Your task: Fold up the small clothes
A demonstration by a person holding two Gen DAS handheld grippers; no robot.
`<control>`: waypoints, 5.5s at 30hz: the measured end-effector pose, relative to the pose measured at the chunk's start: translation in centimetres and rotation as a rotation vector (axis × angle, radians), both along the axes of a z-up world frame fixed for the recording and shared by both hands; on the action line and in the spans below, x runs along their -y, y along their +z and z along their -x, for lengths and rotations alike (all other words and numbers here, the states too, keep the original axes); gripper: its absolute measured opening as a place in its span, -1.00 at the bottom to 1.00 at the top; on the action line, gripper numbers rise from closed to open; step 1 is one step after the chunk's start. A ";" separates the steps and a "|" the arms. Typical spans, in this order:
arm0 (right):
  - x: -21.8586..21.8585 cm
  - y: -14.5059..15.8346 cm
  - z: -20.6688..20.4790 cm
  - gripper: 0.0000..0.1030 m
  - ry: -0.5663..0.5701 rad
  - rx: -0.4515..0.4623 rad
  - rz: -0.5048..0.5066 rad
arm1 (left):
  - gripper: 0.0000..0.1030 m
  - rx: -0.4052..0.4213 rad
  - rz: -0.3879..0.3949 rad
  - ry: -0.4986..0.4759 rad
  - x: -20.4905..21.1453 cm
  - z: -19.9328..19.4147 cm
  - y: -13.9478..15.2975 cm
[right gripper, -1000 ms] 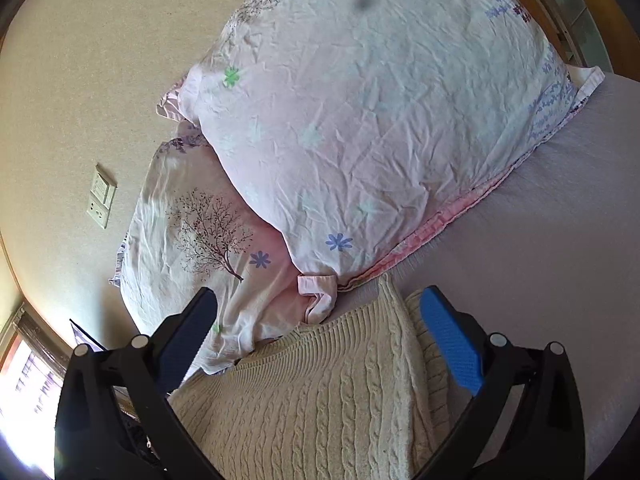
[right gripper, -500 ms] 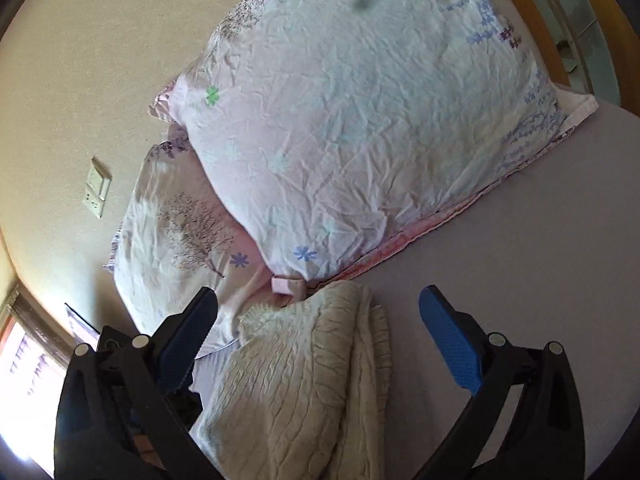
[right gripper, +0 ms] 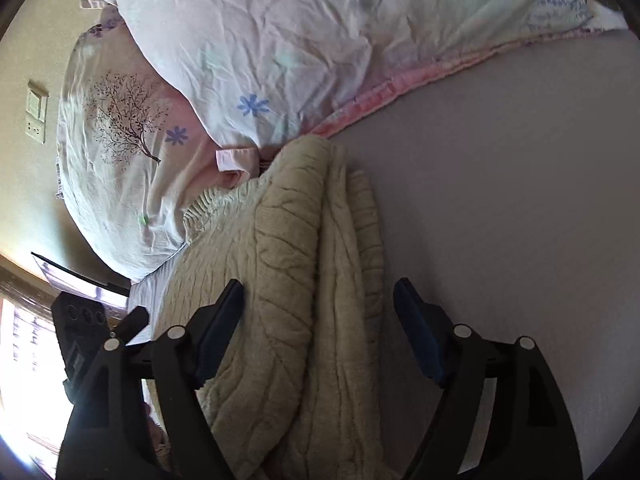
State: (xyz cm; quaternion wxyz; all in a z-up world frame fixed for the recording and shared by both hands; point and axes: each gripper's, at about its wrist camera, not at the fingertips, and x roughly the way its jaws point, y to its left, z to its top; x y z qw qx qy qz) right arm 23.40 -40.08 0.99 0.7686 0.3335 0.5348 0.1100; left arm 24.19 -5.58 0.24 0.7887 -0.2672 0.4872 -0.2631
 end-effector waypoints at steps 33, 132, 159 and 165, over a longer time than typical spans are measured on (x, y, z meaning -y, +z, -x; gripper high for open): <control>-6.4 2.8 3.9 -0.60 -0.055 0.162 0.108 | 0.91 0.352 -0.403 0.046 -6.9 14.4 4.8; -16.4 1.8 13.7 0.97 0.229 0.105 0.675 | 0.97 0.239 -0.734 0.013 -2.6 14.3 0.1; -16.5 1.8 13.7 0.97 0.229 0.106 0.675 | 0.97 0.241 -0.734 0.015 -2.7 14.3 0.2; -16.5 1.8 13.7 0.97 0.229 0.106 0.675 | 0.97 0.244 -0.733 0.018 -2.6 14.4 0.2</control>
